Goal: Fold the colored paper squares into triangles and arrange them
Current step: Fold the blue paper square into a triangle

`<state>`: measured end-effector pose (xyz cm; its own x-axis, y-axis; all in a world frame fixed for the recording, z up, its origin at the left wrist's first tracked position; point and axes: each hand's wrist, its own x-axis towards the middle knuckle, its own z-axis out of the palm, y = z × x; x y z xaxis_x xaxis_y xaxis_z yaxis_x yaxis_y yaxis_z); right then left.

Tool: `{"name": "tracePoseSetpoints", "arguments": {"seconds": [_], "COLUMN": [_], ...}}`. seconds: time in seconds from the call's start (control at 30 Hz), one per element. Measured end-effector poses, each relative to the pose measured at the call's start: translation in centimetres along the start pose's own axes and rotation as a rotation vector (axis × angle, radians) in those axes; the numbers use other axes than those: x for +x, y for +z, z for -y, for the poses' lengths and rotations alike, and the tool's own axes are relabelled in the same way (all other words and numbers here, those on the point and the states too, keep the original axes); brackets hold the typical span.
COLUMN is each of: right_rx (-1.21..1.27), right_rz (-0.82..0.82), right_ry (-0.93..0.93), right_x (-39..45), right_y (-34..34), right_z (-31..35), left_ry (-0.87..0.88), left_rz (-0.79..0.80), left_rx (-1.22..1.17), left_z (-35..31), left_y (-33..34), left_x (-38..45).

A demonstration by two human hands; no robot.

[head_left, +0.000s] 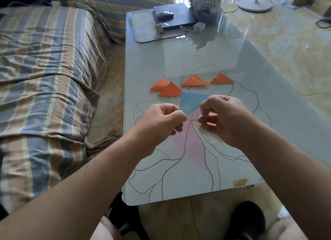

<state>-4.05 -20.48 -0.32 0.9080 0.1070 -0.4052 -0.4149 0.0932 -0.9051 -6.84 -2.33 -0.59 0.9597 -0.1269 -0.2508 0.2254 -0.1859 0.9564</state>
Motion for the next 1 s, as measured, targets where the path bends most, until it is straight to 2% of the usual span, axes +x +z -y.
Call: {"name": "tracePoseSetpoints", "arguments": {"seconds": [0.23,0.4,0.47,0.53,0.63,0.7,0.8,0.9,0.97,1.0], "right_rx": [0.08,0.091,0.009,-0.224,-0.76,-0.936,-0.939,-0.964,-0.984,-0.99], "right_rz": [-0.059,-0.125,-0.199,-0.227,-0.119,-0.076,-0.077,-0.077,-0.087,-0.094], "right_ry": [0.052,0.105,-0.018,-0.3,-0.728,-0.883,-0.946,-0.963,-0.931,-0.908], "right_x": [0.4,0.7,0.9,0.7,0.4,0.6,0.9,1.0,1.0,1.0], "right_y": [-0.9,-1.1,-1.3,-1.4,-1.1,-0.9,-0.9,-1.0,-0.9,-0.9], "right_z": [0.5,0.6,0.4,-0.1,-1.5,-2.4,-2.8,-2.8,-2.9,-2.9], "left_ry": [-0.07,-0.202,-0.26,-0.319,-0.401,-0.46,-0.544,-0.553,-0.42,-0.29], "left_rz": [0.016,-0.084,-0.115,-0.118,-0.042,0.038,0.136,0.103,-0.023,-0.089], "left_rx": [-0.024,-0.174,-0.179,-0.176,-0.191,-0.233,-0.308,-0.254,-0.039,0.086], "left_z": [-0.3,-0.2,-0.1,0.0,0.0,-0.1,-0.3,-0.3,0.3,0.6], "left_y": [-0.7,-0.9,-1.1,-1.3,-1.2,-1.2,-1.3,-1.5,-1.4,-1.4], "left_x": [0.0,0.5,0.6,0.6,0.6,0.6,0.4,0.4,0.8,1.0]}}
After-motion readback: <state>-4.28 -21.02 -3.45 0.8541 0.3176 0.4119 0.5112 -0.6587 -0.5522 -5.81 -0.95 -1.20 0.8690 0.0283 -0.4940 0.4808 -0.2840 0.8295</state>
